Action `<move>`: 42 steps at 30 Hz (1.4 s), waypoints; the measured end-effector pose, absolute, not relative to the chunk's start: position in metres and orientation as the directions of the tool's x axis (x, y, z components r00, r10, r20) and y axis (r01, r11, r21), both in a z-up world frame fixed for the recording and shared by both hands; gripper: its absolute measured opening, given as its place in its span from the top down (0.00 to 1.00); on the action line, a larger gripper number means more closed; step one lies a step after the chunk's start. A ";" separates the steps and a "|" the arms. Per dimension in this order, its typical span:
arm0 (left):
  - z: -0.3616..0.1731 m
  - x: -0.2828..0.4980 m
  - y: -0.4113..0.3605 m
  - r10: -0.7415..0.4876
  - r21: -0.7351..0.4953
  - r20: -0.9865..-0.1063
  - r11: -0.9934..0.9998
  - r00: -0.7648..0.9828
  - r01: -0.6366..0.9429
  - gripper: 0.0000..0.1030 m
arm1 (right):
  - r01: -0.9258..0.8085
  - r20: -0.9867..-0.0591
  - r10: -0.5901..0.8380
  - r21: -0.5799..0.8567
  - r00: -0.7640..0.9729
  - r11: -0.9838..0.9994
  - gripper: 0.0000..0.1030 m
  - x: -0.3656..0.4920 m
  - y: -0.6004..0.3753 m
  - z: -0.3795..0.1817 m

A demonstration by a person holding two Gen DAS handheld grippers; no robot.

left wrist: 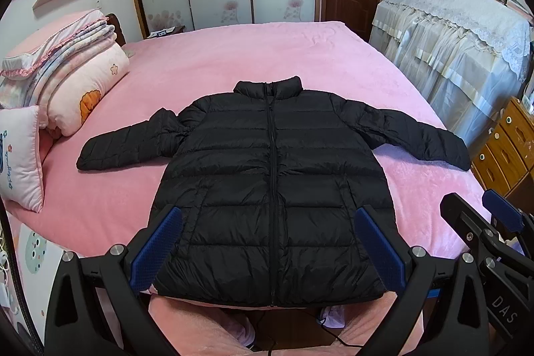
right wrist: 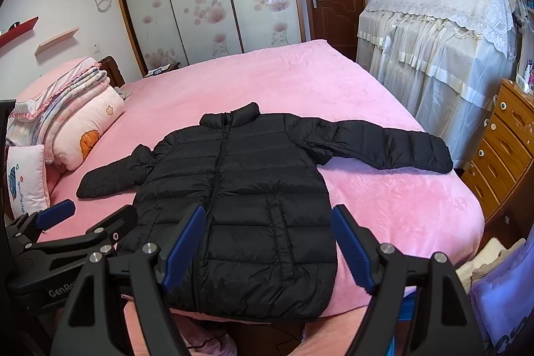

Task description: Fold large clothes

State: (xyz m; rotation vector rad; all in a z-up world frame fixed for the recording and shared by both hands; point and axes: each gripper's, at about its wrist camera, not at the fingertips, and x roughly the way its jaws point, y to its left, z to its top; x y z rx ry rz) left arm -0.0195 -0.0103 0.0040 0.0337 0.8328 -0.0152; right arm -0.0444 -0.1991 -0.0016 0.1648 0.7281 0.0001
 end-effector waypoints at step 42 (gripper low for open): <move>0.087 0.022 -0.130 -0.136 0.048 -0.568 0.979 0.812 0.198 0.01 | 0.209 -0.458 -0.113 0.164 0.882 0.964 0.24 -0.031 -0.344 0.051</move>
